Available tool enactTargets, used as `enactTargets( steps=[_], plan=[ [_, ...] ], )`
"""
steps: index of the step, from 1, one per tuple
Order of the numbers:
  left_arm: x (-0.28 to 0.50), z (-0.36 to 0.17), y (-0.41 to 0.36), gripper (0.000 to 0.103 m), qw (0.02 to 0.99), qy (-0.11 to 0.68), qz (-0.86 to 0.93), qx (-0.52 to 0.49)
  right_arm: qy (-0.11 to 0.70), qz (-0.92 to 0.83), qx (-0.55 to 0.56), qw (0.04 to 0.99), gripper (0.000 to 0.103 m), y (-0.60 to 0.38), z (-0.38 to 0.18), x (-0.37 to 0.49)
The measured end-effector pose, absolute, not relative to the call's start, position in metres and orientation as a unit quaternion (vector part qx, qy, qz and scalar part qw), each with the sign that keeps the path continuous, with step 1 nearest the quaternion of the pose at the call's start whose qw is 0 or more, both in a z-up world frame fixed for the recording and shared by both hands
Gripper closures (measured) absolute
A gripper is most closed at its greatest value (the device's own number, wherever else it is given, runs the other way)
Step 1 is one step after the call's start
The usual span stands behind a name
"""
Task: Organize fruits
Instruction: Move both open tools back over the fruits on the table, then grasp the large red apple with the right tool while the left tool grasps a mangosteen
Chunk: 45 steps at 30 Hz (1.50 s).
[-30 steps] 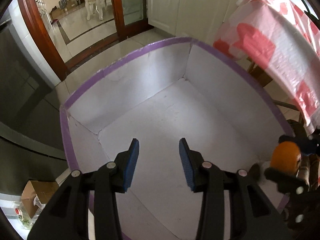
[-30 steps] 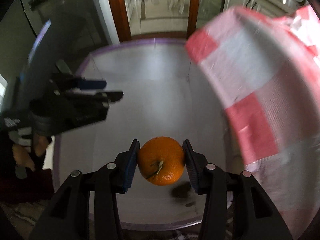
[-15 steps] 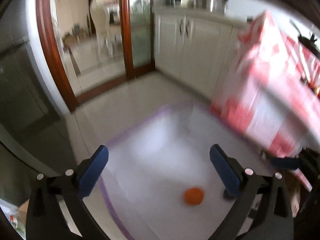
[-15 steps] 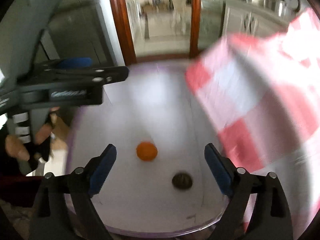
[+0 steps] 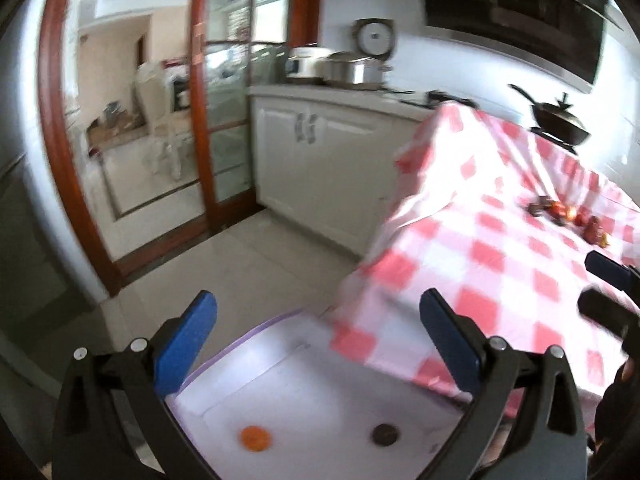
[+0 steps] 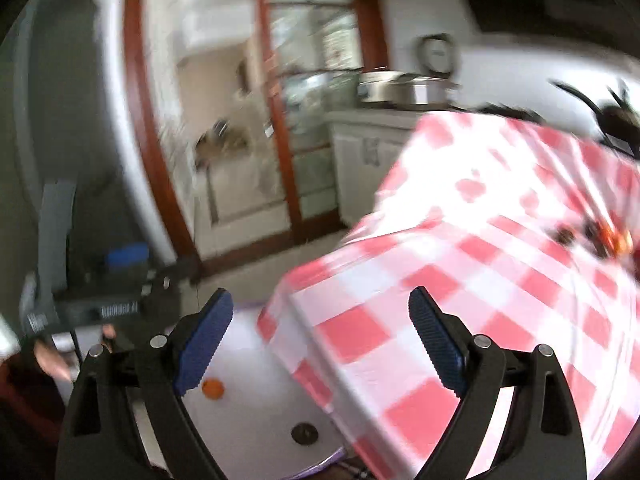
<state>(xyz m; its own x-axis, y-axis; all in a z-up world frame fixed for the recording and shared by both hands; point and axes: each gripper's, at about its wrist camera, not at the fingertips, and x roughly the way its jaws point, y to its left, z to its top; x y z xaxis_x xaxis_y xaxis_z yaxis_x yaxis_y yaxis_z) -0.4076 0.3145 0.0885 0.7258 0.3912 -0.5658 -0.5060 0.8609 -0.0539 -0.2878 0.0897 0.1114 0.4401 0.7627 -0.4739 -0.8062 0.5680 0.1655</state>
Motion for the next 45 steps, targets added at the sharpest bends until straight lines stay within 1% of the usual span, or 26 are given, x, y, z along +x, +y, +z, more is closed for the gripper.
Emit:
enactTargets(
  steps=[4,5,8,13,16,23,27,30,35,38,43,44,45],
  plan=[
    [-0.350,0.103,0.273,0.001,0.934,0.290,0.191,-0.086,0.267,0.392,0.074,0.877,0.016,0.009,0.119,-0.233],
    [-0.335,0.104,0.263,0.001,0.935,0.294,0.183,-0.082,0.271,0.365,0.086,0.887,0.016,-0.009,0.123,-0.219],
    [-0.278,0.098,0.228,0.001,0.929,0.329,0.161,-0.052,0.279,0.277,0.101,0.914,0.016,-0.056,0.122,-0.177],
    [-0.187,0.075,0.167,0.001,0.923,0.373,0.090,-0.012,0.305,0.181,0.069,0.932,0.016,-0.109,0.098,-0.120],
    [-0.137,0.063,0.130,0.001,0.921,0.388,0.048,-0.008,0.337,0.144,0.073,0.928,0.016,-0.139,0.078,-0.091],
    [-0.033,0.038,0.055,0.001,0.918,0.398,-0.002,-0.005,0.366,0.070,0.124,0.920,0.016,-0.193,0.043,-0.017],
    [0.009,0.026,0.045,0.001,0.913,0.407,0.023,-0.017,0.391,0.041,0.179,0.902,0.016,-0.207,0.028,0.021],
    [0.033,0.024,0.052,0.001,0.910,0.411,0.045,-0.028,0.392,0.015,0.191,0.900,0.016,-0.205,0.023,0.046],
    [0.061,0.024,0.075,0.001,0.908,0.411,0.069,-0.045,0.400,-0.011,0.157,0.903,0.016,-0.179,0.021,0.088],
    [0.070,0.020,0.089,0.001,0.901,0.423,0.066,-0.068,0.408,-0.038,0.116,0.905,0.017,-0.159,0.021,0.112],
    [0.080,0.014,0.098,0.001,0.893,0.438,0.059,-0.081,0.429,-0.072,0.080,0.897,0.023,-0.141,0.013,0.145],
    [0.080,0.014,0.099,0.001,0.893,0.439,0.059,-0.081,0.435,-0.081,0.075,0.894,0.027,-0.140,0.010,0.149],
    [0.080,0.014,0.099,0.001,0.893,0.440,0.058,-0.082,0.439,-0.084,0.074,0.891,0.028,-0.140,0.008,0.151]
  ],
)
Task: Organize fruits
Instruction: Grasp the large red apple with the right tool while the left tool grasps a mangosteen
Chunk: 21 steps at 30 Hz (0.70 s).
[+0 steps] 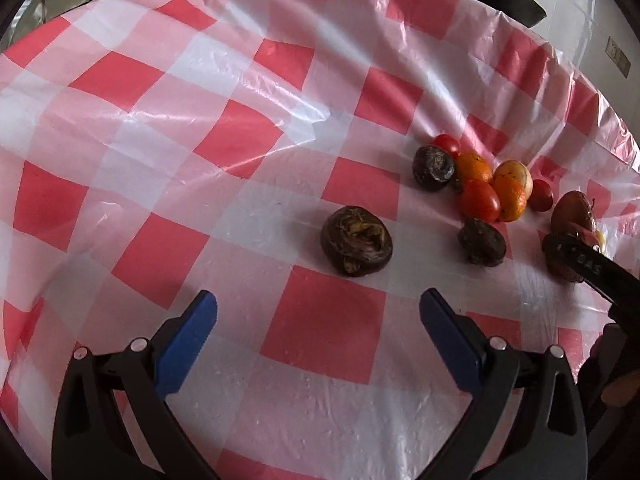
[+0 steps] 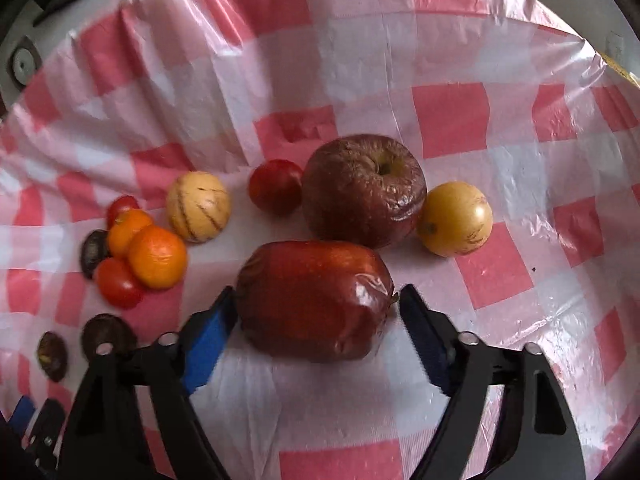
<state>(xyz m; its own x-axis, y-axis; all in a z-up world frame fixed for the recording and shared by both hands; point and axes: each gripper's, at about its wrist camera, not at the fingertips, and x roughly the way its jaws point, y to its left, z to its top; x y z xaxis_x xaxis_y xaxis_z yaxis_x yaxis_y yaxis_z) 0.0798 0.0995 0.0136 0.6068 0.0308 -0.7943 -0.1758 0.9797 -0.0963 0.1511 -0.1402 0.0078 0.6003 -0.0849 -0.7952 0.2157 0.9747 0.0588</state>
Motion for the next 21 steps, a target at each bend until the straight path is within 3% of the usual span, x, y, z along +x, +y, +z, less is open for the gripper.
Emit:
enactTargets(
  steps=[4,6,21],
  plan=[
    [0.081,0.012,0.099,0.001,0.890,0.444,0.058,-0.082,0.440,-0.097,0.062,0.891,0.033,-0.137,0.006,0.155],
    [0.081,0.012,0.098,0.001,0.891,0.444,0.058,-0.079,0.435,-0.089,0.067,0.893,0.041,-0.137,0.007,0.154],
    [0.115,0.010,0.115,0.002,0.883,0.460,0.051,-0.076,0.395,-0.069,0.186,0.897,0.043,-0.178,0.003,0.134]
  ],
)
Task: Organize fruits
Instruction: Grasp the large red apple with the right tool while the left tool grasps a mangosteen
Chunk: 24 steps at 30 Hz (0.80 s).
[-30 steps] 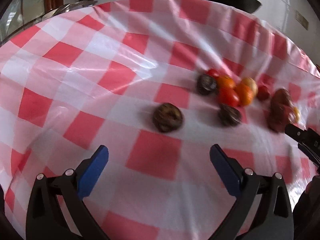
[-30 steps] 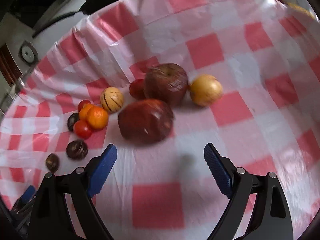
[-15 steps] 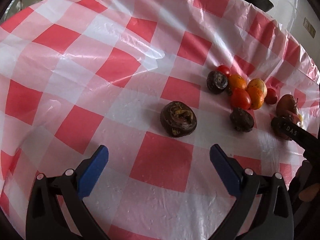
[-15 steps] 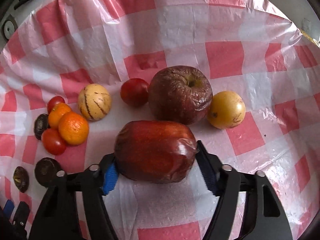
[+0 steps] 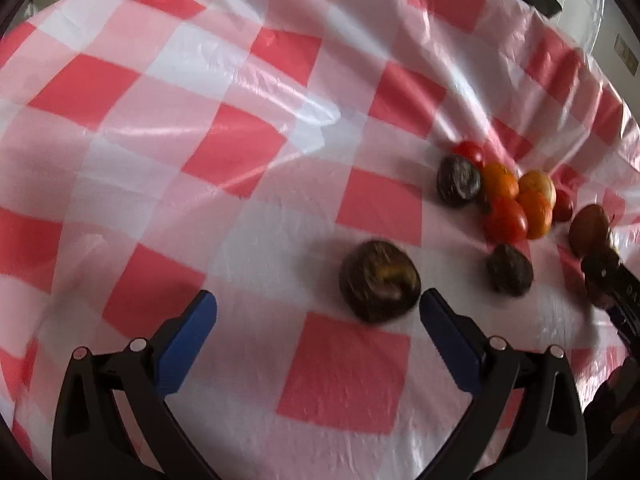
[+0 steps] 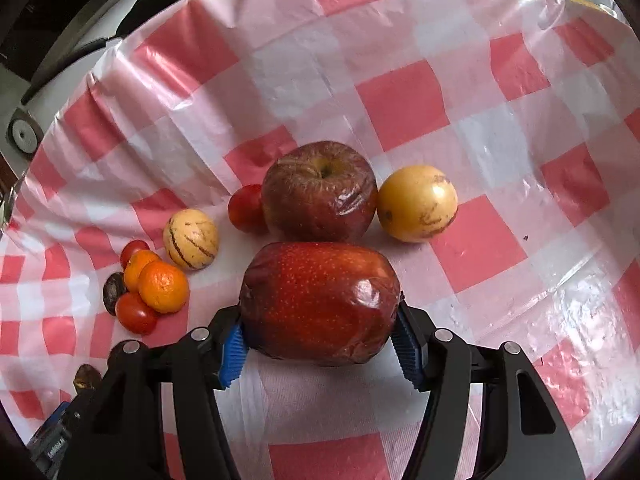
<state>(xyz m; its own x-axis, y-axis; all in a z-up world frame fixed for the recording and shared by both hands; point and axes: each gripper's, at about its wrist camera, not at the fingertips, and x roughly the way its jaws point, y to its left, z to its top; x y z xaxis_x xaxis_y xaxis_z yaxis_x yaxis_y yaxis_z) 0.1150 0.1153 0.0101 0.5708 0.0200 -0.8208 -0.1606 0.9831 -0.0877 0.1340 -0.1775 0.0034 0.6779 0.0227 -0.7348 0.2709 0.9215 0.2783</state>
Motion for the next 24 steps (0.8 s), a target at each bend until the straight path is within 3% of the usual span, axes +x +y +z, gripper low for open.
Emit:
enactTargets(
  steps=[2,5,6,7,9,24],
  plan=[
    [0.121,0.009,0.113,0.002,0.882,0.465,0.051,-0.065,0.396,-0.066,0.183,0.898,0.043,-0.177,0.002,0.135],
    [0.125,0.010,0.099,0.014,0.886,0.460,0.038,-0.043,0.394,-0.062,0.188,0.897,0.043,-0.177,0.001,0.134],
    [0.125,0.010,0.094,0.024,0.887,0.458,0.040,-0.034,0.394,-0.061,0.189,0.897,0.043,-0.178,0.000,0.134],
    [0.126,0.010,0.086,0.041,0.890,0.453,0.047,-0.014,0.393,-0.059,0.191,0.897,0.043,-0.180,0.000,0.134],
    [0.123,0.012,0.078,0.060,0.896,0.443,0.033,-0.005,0.393,-0.057,0.192,0.897,0.043,-0.181,0.000,0.135],
    [0.085,0.062,0.091,0.060,0.924,0.376,0.074,0.016,0.390,-0.050,0.201,0.897,0.043,-0.192,0.006,0.124]
  ],
)
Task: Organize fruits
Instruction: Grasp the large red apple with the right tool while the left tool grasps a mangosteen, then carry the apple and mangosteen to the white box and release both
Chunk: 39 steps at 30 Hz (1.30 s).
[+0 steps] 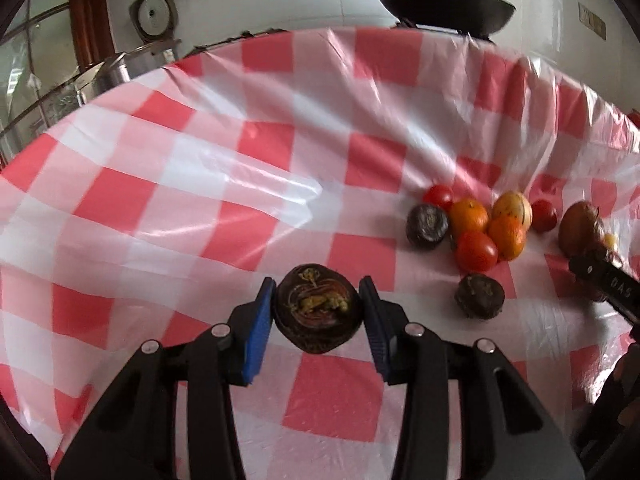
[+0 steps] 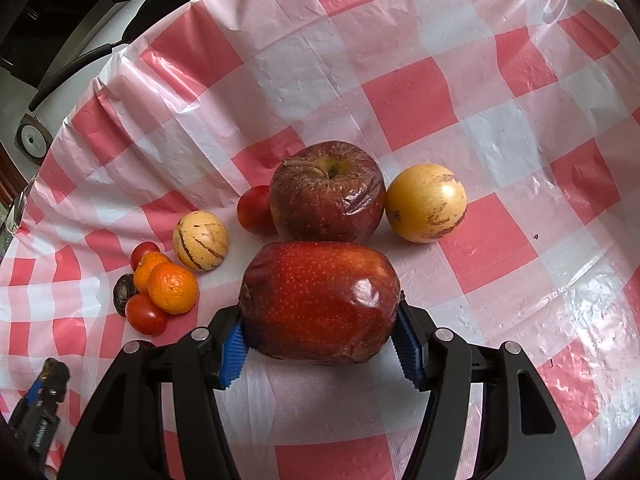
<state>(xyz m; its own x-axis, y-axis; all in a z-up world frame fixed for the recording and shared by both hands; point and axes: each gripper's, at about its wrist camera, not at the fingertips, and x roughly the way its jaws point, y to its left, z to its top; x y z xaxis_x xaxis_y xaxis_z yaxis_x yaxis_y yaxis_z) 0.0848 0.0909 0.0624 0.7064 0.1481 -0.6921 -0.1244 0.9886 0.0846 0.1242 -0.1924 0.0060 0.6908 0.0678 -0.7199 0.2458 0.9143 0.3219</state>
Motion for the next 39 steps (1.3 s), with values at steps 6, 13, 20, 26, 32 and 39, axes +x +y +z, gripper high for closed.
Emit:
enactTargets(
  steps=[6,13,20,26,32,39],
  plan=[
    [0.078,0.076,0.095,0.060,0.925,0.371,0.079,0.008,0.390,-0.050,0.201,0.897,0.042,-0.191,0.005,0.125],
    [0.075,0.078,0.095,0.060,0.927,0.366,0.081,0.008,0.391,-0.049,0.201,0.897,0.043,-0.191,0.005,0.125],
    [0.063,0.084,0.095,0.060,0.928,0.363,0.081,0.007,0.391,-0.048,0.199,0.897,0.043,-0.190,0.006,0.125],
    [0.032,0.099,0.100,0.060,0.932,0.352,0.084,0.007,0.394,-0.033,0.154,0.906,0.043,-0.164,0.017,0.108],
    [-0.023,0.110,0.119,0.060,0.932,0.345,0.107,0.000,0.396,0.042,0.133,0.908,0.043,-0.106,0.038,0.053],
    [-0.114,0.107,0.166,0.060,0.928,0.341,0.148,-0.023,0.397,0.133,0.098,0.903,0.043,-0.029,0.054,-0.029]
  ],
)
